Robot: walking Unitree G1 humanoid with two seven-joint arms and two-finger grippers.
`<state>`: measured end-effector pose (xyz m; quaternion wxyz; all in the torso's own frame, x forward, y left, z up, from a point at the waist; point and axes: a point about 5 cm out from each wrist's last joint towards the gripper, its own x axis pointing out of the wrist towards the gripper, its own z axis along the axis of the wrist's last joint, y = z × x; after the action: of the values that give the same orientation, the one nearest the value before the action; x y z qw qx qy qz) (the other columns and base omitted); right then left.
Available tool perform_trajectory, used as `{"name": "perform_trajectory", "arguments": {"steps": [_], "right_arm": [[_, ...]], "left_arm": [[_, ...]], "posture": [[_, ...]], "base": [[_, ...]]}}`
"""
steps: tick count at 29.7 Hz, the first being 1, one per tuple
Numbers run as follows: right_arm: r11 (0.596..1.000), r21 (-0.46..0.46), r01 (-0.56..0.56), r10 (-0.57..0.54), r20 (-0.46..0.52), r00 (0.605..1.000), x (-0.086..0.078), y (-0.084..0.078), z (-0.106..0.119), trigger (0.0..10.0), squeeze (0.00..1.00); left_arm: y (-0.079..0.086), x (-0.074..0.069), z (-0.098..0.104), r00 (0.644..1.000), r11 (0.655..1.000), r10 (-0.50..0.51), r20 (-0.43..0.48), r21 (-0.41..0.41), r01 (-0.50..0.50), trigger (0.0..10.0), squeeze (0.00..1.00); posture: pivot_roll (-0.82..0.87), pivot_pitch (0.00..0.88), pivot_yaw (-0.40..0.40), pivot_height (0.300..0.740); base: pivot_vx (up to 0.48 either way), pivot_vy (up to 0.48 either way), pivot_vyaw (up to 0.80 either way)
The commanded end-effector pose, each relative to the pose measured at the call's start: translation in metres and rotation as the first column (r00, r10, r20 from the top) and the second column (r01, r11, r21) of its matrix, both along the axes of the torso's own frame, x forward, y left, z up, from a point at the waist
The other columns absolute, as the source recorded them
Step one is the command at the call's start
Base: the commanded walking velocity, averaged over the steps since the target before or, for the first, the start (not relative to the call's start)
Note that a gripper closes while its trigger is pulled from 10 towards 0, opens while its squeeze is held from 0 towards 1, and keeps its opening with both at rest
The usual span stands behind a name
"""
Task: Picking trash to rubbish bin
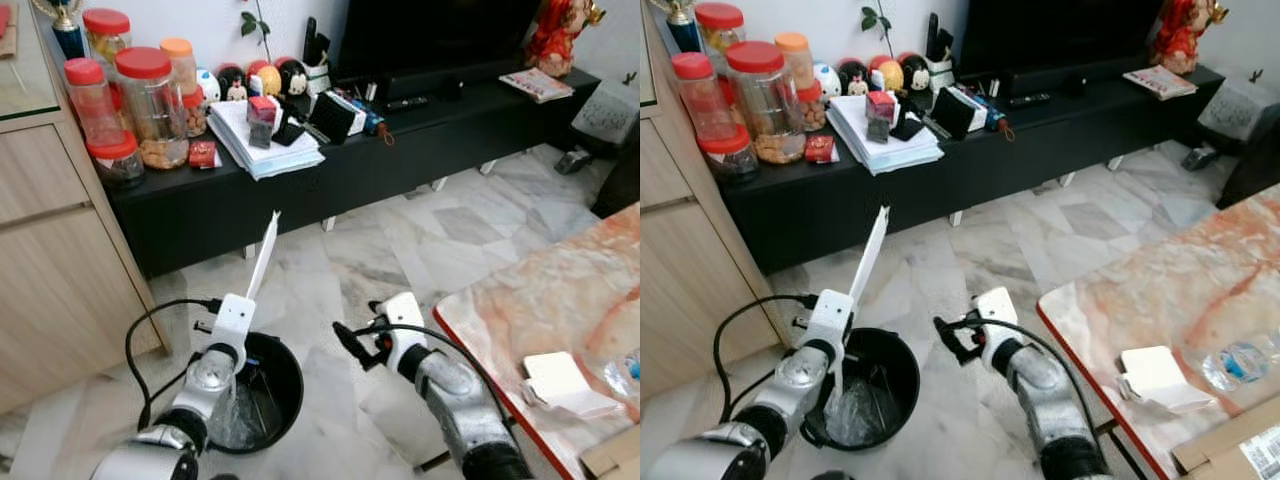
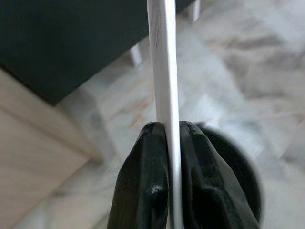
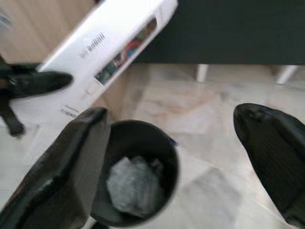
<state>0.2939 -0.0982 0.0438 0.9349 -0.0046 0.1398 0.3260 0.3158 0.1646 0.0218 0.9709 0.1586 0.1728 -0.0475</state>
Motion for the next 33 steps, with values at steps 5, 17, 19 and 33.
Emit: {"name": "perform_trajectory", "arguments": {"steps": [5, 17, 19, 33], "right_arm": [[1.0, -0.011, 0.007, -0.007, -0.007, 1.0, -0.005, -0.01, 0.002, 10.0, 0.0], [1.0, -0.009, -0.014, 0.014, 0.006, 1.0, -0.008, -0.008, 0.012, 10.0, 0.0], [1.0, -0.009, -0.014, 0.014, 0.004, 1.0, -0.008, -0.009, 0.013, 10.0, 0.0], [1.0, -0.012, -0.012, 0.012, 0.002, 1.0, -0.01, -0.009, 0.016, 10.0, 0.0]], "left_arm": [[-0.017, -0.002, -0.004, 0.998, 0.998, -0.054, -0.021, 0.027, 0.054, 10.0, 0.0], [-0.027, 0.006, 0.004, 0.996, 0.995, -0.094, 0.011, 0.042, 0.093, 10.0, 0.0], [-0.027, 0.006, 0.005, 0.996, 0.995, -0.092, 0.012, 0.051, 0.092, 10.0, 0.0], [-0.024, 0.009, 0.009, 0.996, 0.996, -0.081, 0.03, 0.052, 0.079, 10.0, 1.0]], "posture": [[0.04, 0.161, -0.153, 0.74], [0.03, 0.164, -0.165, 0.74], [0.03, 0.164, -0.167, 0.74], [0.02, 0.165, -0.173, 0.74]], "base": [[0.0, 0.0, 0.0], [0.0, 0.0, 0.0], [0.0, 0.0, 0.0], [0.0, 0.0, 0.0]]}}
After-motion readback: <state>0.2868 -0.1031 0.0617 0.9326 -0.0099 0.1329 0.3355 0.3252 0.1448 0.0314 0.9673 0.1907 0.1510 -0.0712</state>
